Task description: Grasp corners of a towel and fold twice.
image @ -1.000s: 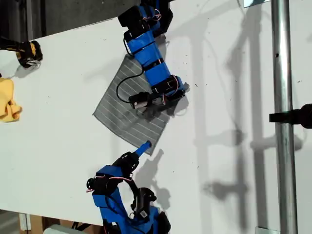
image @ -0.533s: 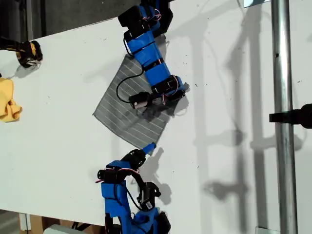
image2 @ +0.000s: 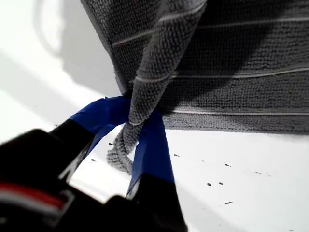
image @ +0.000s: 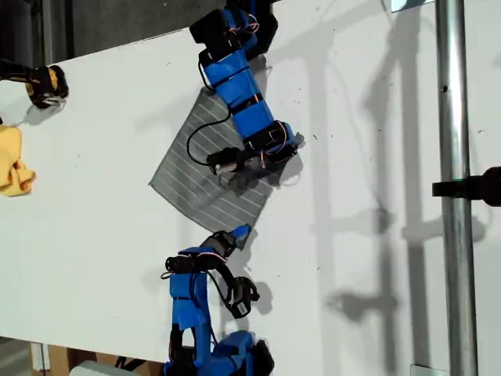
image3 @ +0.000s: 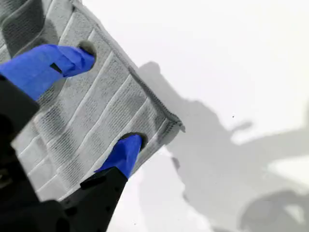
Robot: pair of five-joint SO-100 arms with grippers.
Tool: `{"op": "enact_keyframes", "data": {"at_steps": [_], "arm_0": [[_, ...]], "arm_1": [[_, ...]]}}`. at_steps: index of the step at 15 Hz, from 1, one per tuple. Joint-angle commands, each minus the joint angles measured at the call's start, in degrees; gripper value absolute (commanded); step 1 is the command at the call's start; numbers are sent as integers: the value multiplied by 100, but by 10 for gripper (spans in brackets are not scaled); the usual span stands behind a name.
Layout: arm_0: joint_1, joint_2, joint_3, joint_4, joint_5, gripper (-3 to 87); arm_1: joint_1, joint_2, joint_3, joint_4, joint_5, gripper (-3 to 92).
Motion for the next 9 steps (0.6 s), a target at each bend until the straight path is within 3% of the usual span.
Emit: {"op": "enact_keyframes", "data": {"at_steps": [1, 9], "arm_0": [[-158, -193, -158, -62, 44, 276], [-598, -1187, -853, -9, 167, 247]], "arm_1": [[9, 44, -246, 97, -70, -1], [18, 44, -246, 176, -105, -1]]}}
